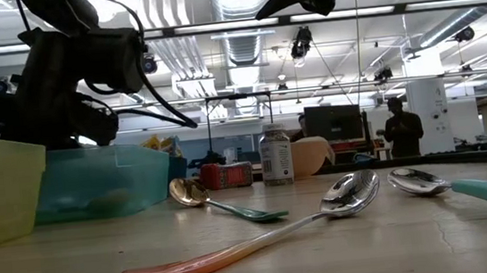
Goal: Pick & Place Food Item
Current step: Put the black spoon into the light blue bin
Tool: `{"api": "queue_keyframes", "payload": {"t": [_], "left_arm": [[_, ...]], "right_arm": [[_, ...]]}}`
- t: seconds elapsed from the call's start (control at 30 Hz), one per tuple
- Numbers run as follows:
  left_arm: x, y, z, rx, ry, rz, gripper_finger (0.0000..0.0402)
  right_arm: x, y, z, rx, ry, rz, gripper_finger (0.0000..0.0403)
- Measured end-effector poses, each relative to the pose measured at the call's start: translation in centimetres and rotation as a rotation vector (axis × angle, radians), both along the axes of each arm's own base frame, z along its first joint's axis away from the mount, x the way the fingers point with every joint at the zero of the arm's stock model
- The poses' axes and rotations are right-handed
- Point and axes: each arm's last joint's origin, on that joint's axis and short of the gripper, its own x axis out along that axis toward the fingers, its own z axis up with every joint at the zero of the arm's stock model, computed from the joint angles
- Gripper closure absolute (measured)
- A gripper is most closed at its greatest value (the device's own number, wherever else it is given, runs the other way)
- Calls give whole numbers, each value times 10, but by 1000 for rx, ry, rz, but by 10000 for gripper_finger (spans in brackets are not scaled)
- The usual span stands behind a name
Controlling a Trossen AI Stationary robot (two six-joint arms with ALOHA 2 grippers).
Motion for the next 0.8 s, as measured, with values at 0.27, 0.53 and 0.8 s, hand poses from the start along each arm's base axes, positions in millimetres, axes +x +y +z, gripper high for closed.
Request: {"api": "queue_keyframes", "payload": {"t": [0.27, 0.53, 0.8], "left_arm": [[0, 0, 0, 3, 5, 18, 353], [0, 0, 0, -3, 7, 19, 341], [0, -1, 0, -22, 9, 22, 339]], "right_arm": [[0, 2, 0, 6, 0, 10, 181], [0, 2, 0, 10, 1, 15, 181], [0, 2, 0, 15, 1, 22, 181]]}}
